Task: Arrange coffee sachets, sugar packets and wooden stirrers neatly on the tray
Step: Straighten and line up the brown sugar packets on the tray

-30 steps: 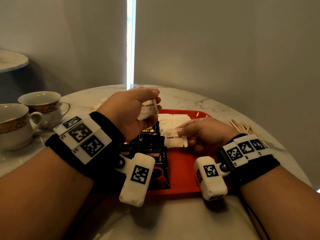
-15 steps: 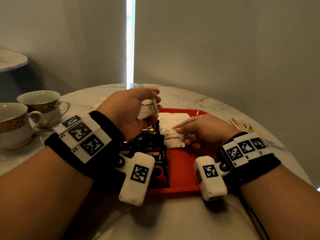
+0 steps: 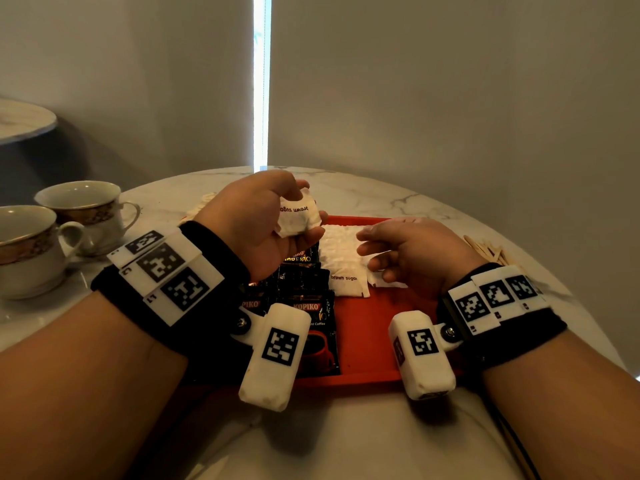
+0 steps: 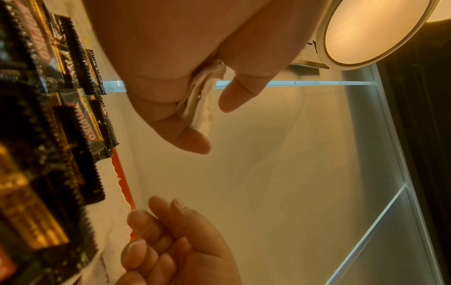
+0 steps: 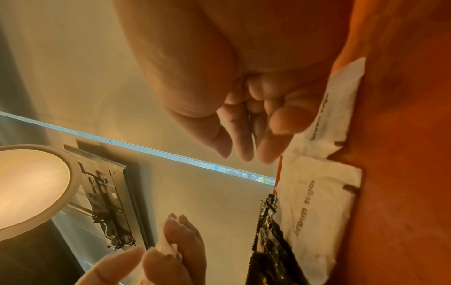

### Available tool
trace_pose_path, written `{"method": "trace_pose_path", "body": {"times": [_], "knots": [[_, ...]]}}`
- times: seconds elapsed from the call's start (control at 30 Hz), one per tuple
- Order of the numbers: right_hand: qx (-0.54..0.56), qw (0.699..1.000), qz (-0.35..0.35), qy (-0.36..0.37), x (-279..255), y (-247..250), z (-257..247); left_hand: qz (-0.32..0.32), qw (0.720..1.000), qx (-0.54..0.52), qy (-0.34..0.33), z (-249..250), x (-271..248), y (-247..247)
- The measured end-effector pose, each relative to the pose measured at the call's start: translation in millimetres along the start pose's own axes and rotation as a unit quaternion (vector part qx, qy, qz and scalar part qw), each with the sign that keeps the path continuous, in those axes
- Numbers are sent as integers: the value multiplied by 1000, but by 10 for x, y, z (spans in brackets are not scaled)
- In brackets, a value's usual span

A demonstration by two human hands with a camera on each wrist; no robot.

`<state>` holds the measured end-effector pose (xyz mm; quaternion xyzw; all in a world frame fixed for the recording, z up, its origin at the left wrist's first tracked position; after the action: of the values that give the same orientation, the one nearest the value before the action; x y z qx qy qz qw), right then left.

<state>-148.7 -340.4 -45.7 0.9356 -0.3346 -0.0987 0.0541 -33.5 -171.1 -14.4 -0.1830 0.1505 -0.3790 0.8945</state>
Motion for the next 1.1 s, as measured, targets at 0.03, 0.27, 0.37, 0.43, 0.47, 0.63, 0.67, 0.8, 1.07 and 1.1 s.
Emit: {"method": "trace_pose_path", "body": {"times": [0.03,0.27,0.37,0.43,0.47,0.63,0.67,0.8,1.07,1.1], "knots": [[11,1000,-19,-10,-14,-15,-5,1,1000,-8,5,1,-2,4],[13,988,-122,-91,-104,-102,10,-12,999,-45,24,-5,5,13],[14,988,-123,-96,-106,-115,5,-16,999,-37,19,-25,24,1],[16,988,-123,-97,-109,-118,4,-21,999,-28,19,-40,33,0],[17,987,-124,-97,-113,-119,2,-22,999,-23,19,-48,35,-1],[54,991,-112,-51,-141,-118,-33,-19,1000,-1,11,-64,24,-5],[74,991,-106,-27,-146,-117,-57,-22,1000,5,10,-64,24,1],[145,980,-124,58,-208,-135,-163,-38,999,24,-6,-62,21,7],[120,977,-115,134,-239,-226,-193,-56,998,15,-40,-94,2,-31],[116,978,-105,136,-240,-228,-192,-61,997,16,-41,-94,5,-32]]}}
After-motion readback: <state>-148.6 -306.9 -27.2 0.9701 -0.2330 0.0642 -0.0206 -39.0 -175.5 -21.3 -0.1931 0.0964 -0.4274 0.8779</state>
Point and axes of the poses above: each hand's wrist, its own x-axis towards the middle knuckle, its own y-axis out of the back of the hand, z = x × y, the point moved 1 cm from there along x, towards the middle knuckle
